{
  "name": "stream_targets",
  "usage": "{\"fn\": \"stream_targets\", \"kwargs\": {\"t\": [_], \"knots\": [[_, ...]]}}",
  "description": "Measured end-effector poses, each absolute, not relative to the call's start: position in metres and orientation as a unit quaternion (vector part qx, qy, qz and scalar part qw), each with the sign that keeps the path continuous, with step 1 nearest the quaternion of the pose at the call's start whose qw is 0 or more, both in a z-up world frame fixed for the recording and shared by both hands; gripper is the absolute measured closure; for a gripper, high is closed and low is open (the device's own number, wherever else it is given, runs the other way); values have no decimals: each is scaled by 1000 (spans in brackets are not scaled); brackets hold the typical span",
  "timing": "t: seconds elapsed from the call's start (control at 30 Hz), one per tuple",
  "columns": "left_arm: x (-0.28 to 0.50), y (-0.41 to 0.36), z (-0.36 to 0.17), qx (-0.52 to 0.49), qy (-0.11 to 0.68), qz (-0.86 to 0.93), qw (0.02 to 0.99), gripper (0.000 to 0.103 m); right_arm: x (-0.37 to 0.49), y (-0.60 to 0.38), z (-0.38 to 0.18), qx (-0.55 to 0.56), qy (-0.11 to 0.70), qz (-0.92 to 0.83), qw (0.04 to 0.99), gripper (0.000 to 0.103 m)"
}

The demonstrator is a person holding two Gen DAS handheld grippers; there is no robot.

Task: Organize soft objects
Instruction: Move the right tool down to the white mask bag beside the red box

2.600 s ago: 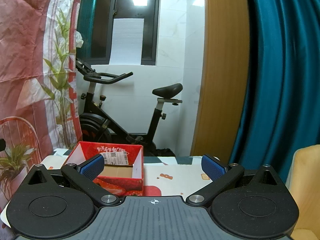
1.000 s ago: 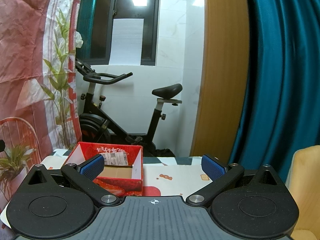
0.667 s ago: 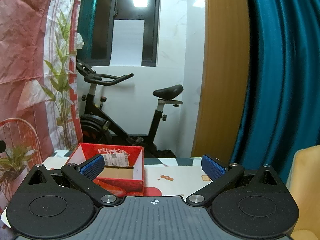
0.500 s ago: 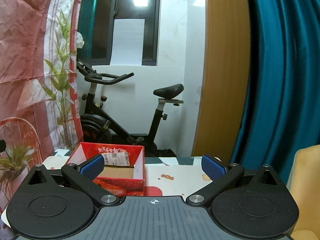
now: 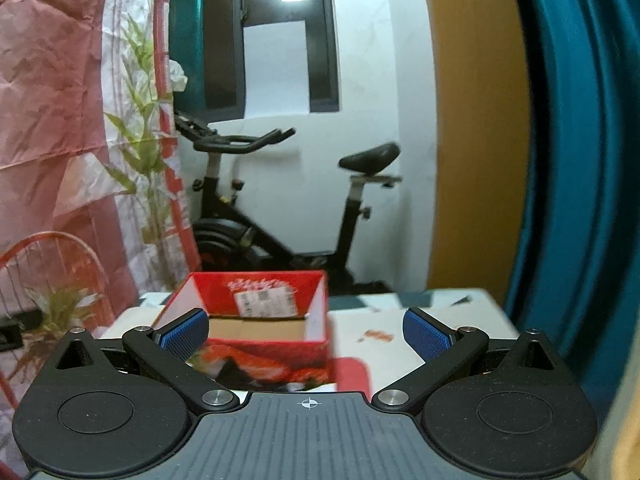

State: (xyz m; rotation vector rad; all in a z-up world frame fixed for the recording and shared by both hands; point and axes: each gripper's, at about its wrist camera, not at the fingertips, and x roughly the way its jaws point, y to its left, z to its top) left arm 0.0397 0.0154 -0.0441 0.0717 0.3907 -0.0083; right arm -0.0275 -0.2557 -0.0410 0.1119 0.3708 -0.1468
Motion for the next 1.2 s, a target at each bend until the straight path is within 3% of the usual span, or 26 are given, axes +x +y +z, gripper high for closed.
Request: {"fn": "stream_targets", "kwargs": {"t": [0.47, 0.57, 0.77, 1.07, 1.2], "knots": [[98, 25, -139, 35, 283, 3, 959, 1, 36, -265, -141, 55, 234, -57, 969, 0], [106, 23, -157, 40, 297, 1, 954, 7, 46, -267, -160, 56, 251, -55, 965, 0], [120, 18, -190, 55, 327, -6, 943, 7, 64, -271, -193, 63, 293, -41, 953, 0], [129, 17, -213, 52, 341, -27, 938, 10, 80, -286, -230, 99, 322, -24, 941, 0], [134, 18, -215, 40, 342, -37, 938, 14, 86, -290, -237, 93, 327, -10, 940, 7]]}}
